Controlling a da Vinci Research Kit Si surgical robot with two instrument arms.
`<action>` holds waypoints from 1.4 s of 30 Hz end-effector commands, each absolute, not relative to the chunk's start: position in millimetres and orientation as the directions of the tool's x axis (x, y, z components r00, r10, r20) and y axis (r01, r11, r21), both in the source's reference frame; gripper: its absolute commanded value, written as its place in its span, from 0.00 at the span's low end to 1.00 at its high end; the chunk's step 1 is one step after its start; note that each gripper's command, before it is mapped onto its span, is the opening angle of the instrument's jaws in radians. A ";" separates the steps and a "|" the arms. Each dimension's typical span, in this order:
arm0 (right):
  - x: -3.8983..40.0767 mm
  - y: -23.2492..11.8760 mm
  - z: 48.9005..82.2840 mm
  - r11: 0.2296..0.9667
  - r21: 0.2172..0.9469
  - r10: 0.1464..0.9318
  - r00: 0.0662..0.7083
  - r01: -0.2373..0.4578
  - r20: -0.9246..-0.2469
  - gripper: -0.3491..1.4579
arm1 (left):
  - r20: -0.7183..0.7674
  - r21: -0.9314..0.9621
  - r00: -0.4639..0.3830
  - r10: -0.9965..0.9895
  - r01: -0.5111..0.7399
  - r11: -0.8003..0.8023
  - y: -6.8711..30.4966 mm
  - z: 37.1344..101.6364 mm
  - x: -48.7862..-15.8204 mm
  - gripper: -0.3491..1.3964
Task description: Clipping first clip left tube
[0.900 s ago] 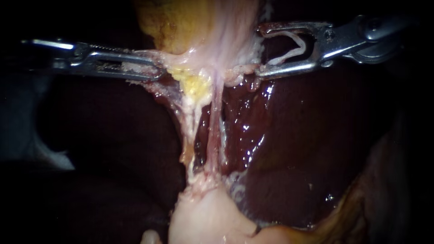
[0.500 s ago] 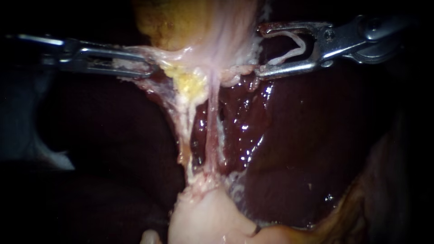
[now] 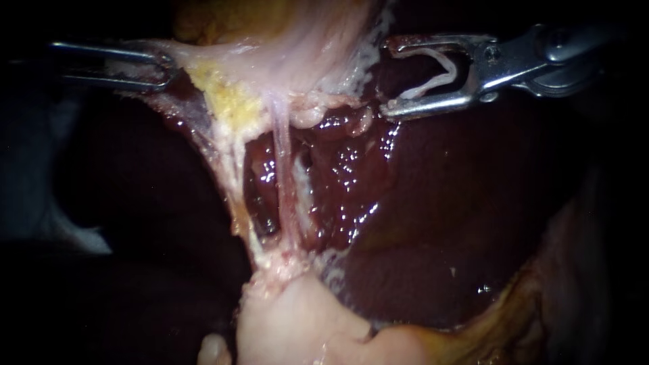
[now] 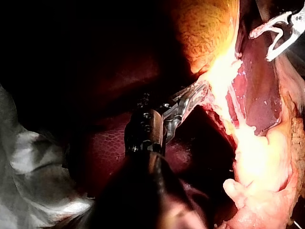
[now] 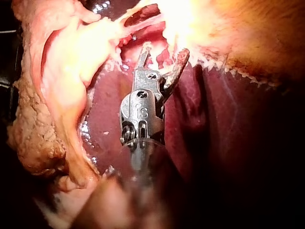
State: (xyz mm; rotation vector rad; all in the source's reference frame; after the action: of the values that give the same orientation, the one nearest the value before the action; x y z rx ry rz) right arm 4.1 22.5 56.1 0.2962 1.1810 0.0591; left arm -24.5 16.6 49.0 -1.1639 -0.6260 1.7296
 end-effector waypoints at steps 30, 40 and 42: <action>17.7 7.1 61.2 0.855 0.471 0.377 0.362 0.218 -0.852 0.46 | -0.430 -0.798 -0.120 0.895 -0.413 -0.438 16.5 48.7 -24.5 0.00; 18.8 6.2 65.6 0.853 0.479 0.382 0.375 0.208 -0.844 0.46 | -0.433 -0.796 -0.120 0.893 -0.414 -0.441 16.3 48.1 -24.6 0.00; 19.0 6.2 66.2 0.854 0.477 0.380 0.376 0.209 -0.845 0.46 | -0.433 -0.796 -0.120 0.894 -0.414 -0.441 16.3 48.1 -24.6 0.00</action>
State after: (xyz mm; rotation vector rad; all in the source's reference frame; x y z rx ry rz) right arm 19.2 6.2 66.7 0.5694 1.1987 0.1166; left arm -24.6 16.3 48.0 -1.1631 -0.6216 1.7286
